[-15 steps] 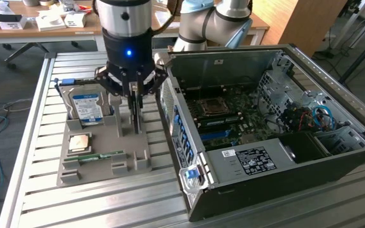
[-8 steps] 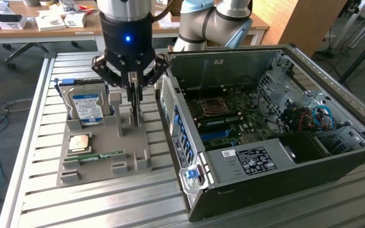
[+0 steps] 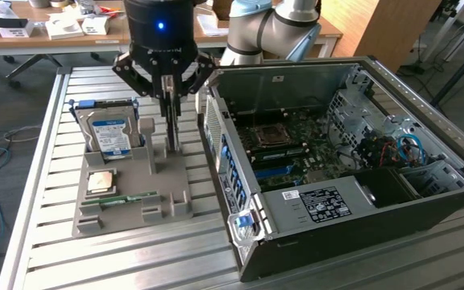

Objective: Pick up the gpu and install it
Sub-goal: 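Pick up the gpu and move the gpu toward the slot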

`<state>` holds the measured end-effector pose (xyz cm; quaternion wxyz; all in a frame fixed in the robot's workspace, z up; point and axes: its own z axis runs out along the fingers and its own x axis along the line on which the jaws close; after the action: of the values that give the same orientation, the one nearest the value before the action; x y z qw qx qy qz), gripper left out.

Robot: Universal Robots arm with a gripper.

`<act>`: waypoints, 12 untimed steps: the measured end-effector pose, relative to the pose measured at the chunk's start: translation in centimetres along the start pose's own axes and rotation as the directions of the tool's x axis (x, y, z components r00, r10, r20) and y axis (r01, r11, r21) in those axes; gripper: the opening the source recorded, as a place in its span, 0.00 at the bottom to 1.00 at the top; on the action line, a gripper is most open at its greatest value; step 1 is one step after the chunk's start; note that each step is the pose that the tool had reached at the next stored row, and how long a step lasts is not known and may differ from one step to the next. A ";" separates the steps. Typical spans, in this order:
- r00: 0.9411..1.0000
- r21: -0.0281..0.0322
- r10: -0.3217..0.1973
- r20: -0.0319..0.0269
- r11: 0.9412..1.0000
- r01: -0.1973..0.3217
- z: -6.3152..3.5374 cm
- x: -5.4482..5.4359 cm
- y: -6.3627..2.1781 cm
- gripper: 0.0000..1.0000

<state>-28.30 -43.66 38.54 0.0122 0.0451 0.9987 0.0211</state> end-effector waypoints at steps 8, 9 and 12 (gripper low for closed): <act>1.000 0.000 0.000 0.000 1.000 0.000 -1.85 0.0 0.08 0.27; 1.000 0.000 0.000 0.000 1.000 0.000 -2.00 0.0 0.09 0.27; 1.000 0.000 0.000 0.000 1.000 0.000 -2.40 -0.1 0.10 0.27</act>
<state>-28.30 -43.66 40.94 0.0123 0.0448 0.9987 0.0212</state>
